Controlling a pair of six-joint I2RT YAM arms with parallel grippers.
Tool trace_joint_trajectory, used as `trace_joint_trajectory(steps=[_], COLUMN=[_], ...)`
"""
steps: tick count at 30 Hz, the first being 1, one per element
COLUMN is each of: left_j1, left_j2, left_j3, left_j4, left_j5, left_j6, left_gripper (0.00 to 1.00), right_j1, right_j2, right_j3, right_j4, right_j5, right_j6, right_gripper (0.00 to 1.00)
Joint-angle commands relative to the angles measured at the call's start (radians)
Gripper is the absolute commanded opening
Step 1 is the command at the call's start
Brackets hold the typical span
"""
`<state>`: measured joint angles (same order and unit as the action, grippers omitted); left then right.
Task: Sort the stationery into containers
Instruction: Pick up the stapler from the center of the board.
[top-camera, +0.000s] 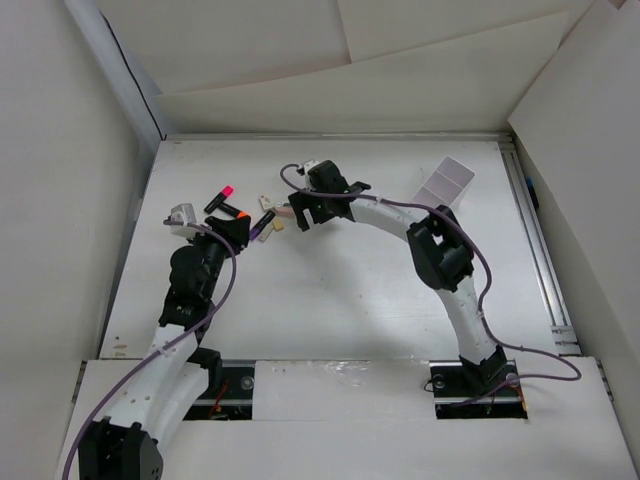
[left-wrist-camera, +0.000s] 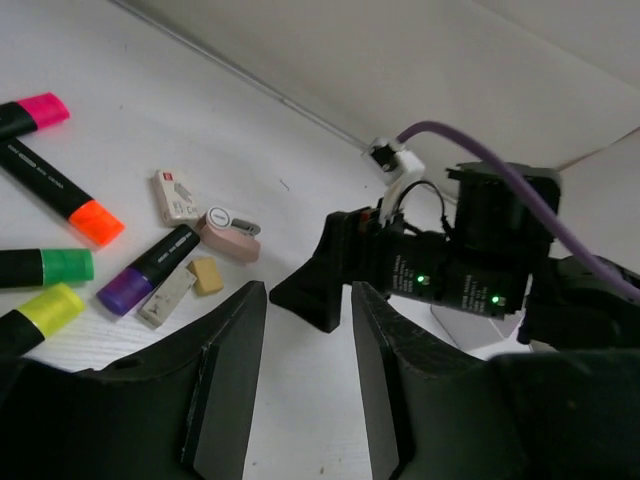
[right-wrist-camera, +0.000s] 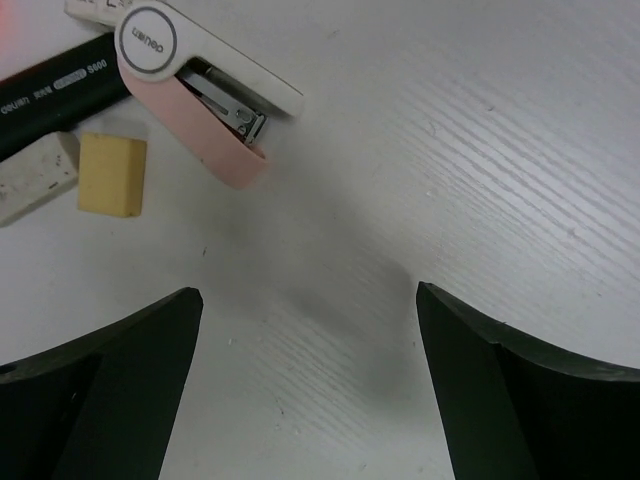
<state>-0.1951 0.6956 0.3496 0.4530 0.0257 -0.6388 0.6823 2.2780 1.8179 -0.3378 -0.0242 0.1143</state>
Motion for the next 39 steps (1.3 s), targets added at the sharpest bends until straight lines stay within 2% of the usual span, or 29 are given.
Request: trace_joint_trajectory(steps=[1, 9, 19, 27, 33, 36, 37, 39], left_j1=[-0.004, -0.004, -0.004, -0.004, -0.004, -0.004, -0.004, -0.004], left_j2=[-0.05, -0.03, -0.039, -0.048, -0.067, -0.08, -0.08, -0.091], left_j3=[-0.023, -0.023, -0.023, -0.032, -0.032, -0.032, -0.032, -0.041], left_j4=[0.038, 0.047, 0.059, 0.05, 0.059, 0.047, 0.047, 0.056], left_j5=[-0.029, -0.017, -0.007, -0.007, 0.003, -0.006, -0.006, -0.006], left_j6=[-0.012, -0.012, -0.012, -0.012, -0.012, -0.012, -0.012, -0.012], left_gripper=[0.37, 0.38, 0.38, 0.38, 0.38, 0.38, 0.38, 0.38], right_j1=[0.01, 0.031, 0.04, 0.04, 0.059, 0.069, 0.069, 0.08], right_j2=[0.027, 0.196, 0.307, 0.377, 0.388, 0.397, 0.397, 0.397], right_j3=[0.098, 0.357, 0.51, 0.661, 0.67, 0.67, 0.67, 0.67], right_j4=[-0.067, -0.176, -0.178, -0.21, -0.201, -0.181, -0.169, -0.168], right_j5=[-0.028, 0.021, 0.01, -0.025, -0.082, -0.095, -0.095, -0.095], right_j6=[-0.045, -0.054, -0.054, -0.064, -0.064, -0.054, -0.054, -0.054], right_gripper=[0.94, 0.9, 0.81, 0.85, 0.91, 0.86, 0.77, 0.69])
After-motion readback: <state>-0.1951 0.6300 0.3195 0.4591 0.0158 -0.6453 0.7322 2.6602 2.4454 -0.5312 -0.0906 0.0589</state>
